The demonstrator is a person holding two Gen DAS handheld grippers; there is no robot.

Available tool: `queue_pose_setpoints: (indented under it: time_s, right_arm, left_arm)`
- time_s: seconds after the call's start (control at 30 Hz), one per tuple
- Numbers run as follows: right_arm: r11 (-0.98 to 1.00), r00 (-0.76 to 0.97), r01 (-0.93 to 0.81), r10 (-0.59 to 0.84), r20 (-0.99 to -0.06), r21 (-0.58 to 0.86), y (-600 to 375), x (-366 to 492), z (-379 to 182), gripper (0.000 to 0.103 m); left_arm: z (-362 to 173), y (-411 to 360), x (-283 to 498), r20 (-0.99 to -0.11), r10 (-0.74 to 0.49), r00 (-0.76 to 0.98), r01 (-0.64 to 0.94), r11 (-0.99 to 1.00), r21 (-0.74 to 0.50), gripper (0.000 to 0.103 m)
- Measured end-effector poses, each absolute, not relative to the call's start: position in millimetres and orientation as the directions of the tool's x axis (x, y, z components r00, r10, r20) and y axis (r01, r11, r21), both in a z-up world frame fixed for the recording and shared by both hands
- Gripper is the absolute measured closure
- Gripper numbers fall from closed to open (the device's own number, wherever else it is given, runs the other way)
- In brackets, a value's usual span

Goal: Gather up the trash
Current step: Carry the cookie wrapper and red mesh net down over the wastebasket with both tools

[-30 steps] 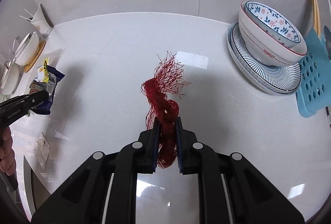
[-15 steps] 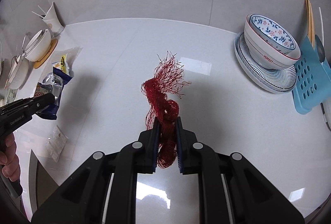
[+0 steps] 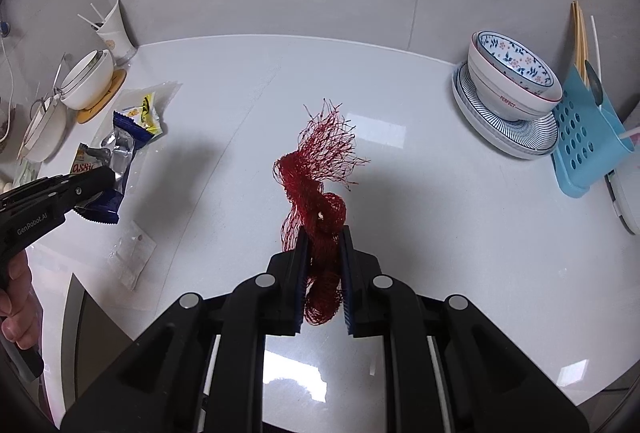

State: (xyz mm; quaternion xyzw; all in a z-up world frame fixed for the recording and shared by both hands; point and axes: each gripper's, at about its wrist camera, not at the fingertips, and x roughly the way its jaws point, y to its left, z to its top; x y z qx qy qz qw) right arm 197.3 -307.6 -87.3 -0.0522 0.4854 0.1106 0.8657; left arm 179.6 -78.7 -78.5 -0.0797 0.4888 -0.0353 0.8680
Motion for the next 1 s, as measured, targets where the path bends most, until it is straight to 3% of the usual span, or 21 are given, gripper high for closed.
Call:
queue_pose_setpoints:
  time_s: [1.0]
  right_arm:
    - [0.965,0.506,-0.253,0.189,-0.841,0.065,-247.9,73.4,-92.5,0.09]
  left_arm:
    - [-92.5,-50.5,52.5,-0.861,-0.184,0.475,0.037,0.981,-0.189,0.089]
